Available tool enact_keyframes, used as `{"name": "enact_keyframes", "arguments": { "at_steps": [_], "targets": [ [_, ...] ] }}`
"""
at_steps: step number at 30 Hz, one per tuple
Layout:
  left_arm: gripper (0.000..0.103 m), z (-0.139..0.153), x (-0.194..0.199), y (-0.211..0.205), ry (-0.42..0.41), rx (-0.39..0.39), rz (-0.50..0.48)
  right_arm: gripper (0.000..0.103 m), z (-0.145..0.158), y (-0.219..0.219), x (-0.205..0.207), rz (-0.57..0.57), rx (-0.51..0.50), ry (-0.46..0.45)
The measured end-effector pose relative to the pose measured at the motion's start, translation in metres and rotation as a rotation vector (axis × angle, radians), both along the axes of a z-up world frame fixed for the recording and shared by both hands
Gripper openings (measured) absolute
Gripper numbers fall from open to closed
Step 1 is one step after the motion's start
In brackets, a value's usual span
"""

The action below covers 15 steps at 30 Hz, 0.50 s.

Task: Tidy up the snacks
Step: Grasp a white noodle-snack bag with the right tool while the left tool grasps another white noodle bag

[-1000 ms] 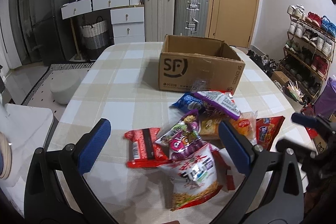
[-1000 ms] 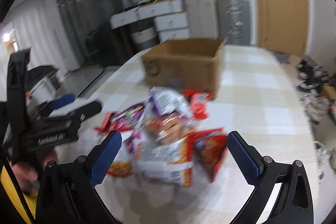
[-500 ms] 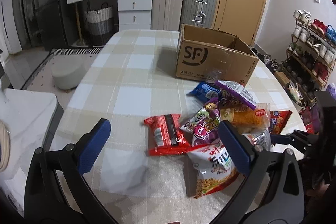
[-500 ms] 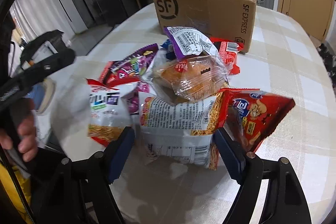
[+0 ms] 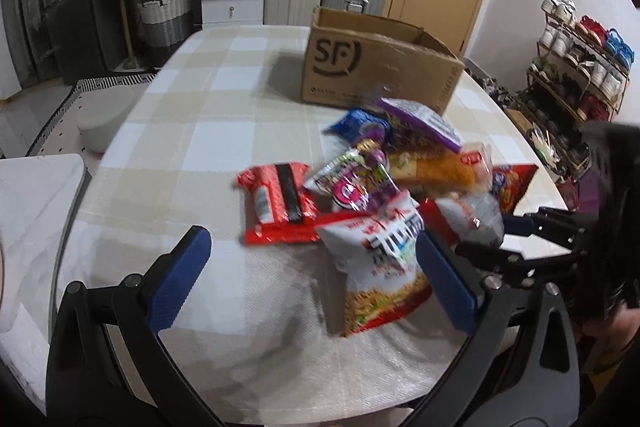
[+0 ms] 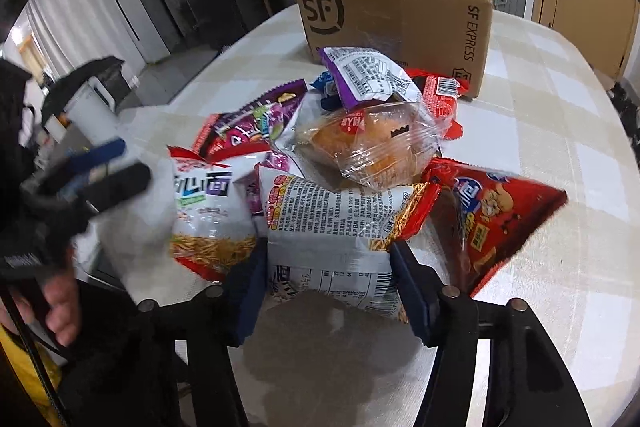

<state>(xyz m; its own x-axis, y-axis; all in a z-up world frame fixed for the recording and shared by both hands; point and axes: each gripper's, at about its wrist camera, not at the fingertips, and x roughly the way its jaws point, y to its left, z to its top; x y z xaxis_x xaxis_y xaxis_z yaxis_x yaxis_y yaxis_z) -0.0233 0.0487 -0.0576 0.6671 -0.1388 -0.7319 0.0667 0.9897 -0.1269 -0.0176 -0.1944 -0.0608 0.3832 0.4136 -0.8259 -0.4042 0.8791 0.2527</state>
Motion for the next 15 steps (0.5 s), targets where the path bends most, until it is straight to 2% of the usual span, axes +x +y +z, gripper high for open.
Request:
{"name": "enact_keyframes", "arguments": {
  "at_steps": [6,8,10,12,13,14,15],
  "targets": [
    [0.102,-0.011,0.003,-0.010,0.024,-0.048,-0.012,0.060,0.028,-0.024,-0.012,-0.047,0.115,-0.077],
    [0.100,-0.015,0.007,-0.017,0.029,-0.034,0.013,0.060,0.038,-0.033,-0.016,-0.058,0.159,-0.108],
    [0.094,-0.023,0.013,-0.024,0.057,-0.026,0.027,0.060,0.046,-0.038,-0.019,-0.066,0.182,-0.124],
    [0.081,-0.031,0.019,-0.033,0.086,-0.019,0.027,0.060,0.049,-0.041,-0.019,-0.072,0.193,-0.131],
    [0.079,-0.034,0.022,-0.038,0.092,-0.013,0.027,0.060,0.051,-0.042,-0.020,-0.072,0.199,-0.130],
    [0.074,-0.035,0.023,-0.041,0.093,-0.012,0.024,0.060,0.049,-0.041,-0.017,-0.073,0.200,-0.131],
    [0.064,-0.036,0.023,-0.044,0.091,-0.015,0.020,0.060,0.049,-0.041,-0.017,-0.075,0.202,-0.130]
  ]
}}
